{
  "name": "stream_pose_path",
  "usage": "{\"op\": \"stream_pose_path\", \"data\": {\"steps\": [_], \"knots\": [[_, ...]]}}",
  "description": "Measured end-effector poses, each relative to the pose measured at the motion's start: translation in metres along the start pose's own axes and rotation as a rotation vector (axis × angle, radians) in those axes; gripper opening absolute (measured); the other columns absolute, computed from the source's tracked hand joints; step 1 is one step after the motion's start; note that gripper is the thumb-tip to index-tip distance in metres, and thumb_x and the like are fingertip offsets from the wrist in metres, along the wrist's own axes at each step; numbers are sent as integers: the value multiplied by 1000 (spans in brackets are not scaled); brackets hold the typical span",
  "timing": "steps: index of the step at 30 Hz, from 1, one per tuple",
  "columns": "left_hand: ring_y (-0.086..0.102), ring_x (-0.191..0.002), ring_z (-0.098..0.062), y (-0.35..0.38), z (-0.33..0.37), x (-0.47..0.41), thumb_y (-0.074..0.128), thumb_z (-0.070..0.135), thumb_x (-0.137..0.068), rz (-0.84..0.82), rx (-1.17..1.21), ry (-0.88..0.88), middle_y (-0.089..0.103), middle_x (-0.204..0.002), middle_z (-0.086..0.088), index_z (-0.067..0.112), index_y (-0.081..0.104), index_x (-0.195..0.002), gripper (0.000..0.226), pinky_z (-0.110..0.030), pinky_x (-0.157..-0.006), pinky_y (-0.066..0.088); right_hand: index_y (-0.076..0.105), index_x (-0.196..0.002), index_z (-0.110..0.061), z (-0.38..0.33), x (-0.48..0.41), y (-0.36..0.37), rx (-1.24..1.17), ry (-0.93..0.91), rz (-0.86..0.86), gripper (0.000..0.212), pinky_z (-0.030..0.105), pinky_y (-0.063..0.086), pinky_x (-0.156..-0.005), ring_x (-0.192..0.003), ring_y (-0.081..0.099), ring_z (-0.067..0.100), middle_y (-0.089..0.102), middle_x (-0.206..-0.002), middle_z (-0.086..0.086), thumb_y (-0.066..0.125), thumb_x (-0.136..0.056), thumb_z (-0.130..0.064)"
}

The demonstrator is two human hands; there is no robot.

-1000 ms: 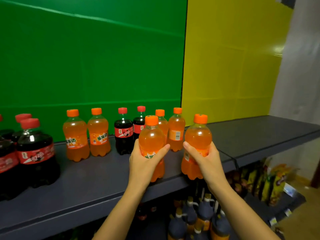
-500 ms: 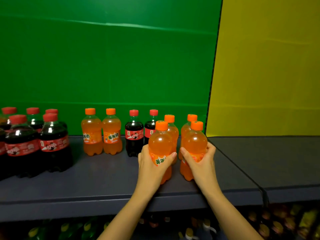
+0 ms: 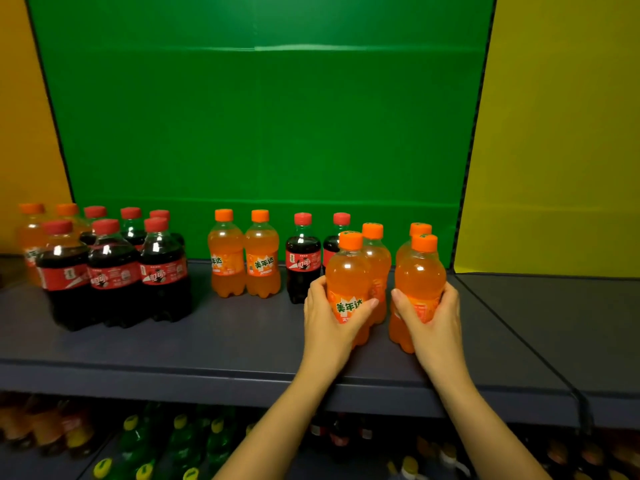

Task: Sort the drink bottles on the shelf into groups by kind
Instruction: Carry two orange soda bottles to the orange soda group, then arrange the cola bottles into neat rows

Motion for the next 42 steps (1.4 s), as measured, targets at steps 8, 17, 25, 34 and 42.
{"op": "stream_pose_path", "data": {"steps": [8,17,25,34,42], "knots": [[54,-99,-5,-33,0,15,63,64,-60,-40,75,25,56,-109,8,29,49,-113,65,-25,-88,48,39,-133,-11,-16,17,-8,31,-209,212,74,32,30,-104,-128,37,24,38,-133,10,50,-74,-53],[53,-84,-12,-95,0,-47,64,16,-84,1,34,192,56,-93,3,27,49,-96,22,-20,-75,46,52,-107,-22,-107,-13,9,60,-482,45,23,14,42,-87,-96,53,3,55,-105,-4,53,-84,-20],[38,-128,-18,-82,-11,-108,71,26,-78,-197,-145,212,40,-137,-5,8,32,-134,71,-28,-104,32,47,-124,-11,-139,-104,63,600,-217,-460,49,29,41,-90,-106,55,19,58,-117,4,63,-84,-36],[46,-118,-14,-59,-27,-133,78,22,-71,-261,-60,161,45,-131,-5,10,30,-134,80,-20,-92,34,40,-135,-13,-107,-159,91,1038,185,-1076,78,35,35,-109,-129,42,20,41,-141,-1,64,-75,-56],[57,-100,-9,-48,-46,-135,80,12,-67,-285,85,44,55,-108,7,20,34,-121,71,-21,-83,47,44,-130,-6,-73,-177,105,832,328,-1366,88,44,47,-99,-114,59,31,60,-125,17,84,-57,-35]]}}
Point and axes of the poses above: each hand's wrist, its own x-axis away from the middle knuckle, its own y-axis out of the palm, z = x × y, the point moved 2 cm from there along -x, towards the middle knuckle
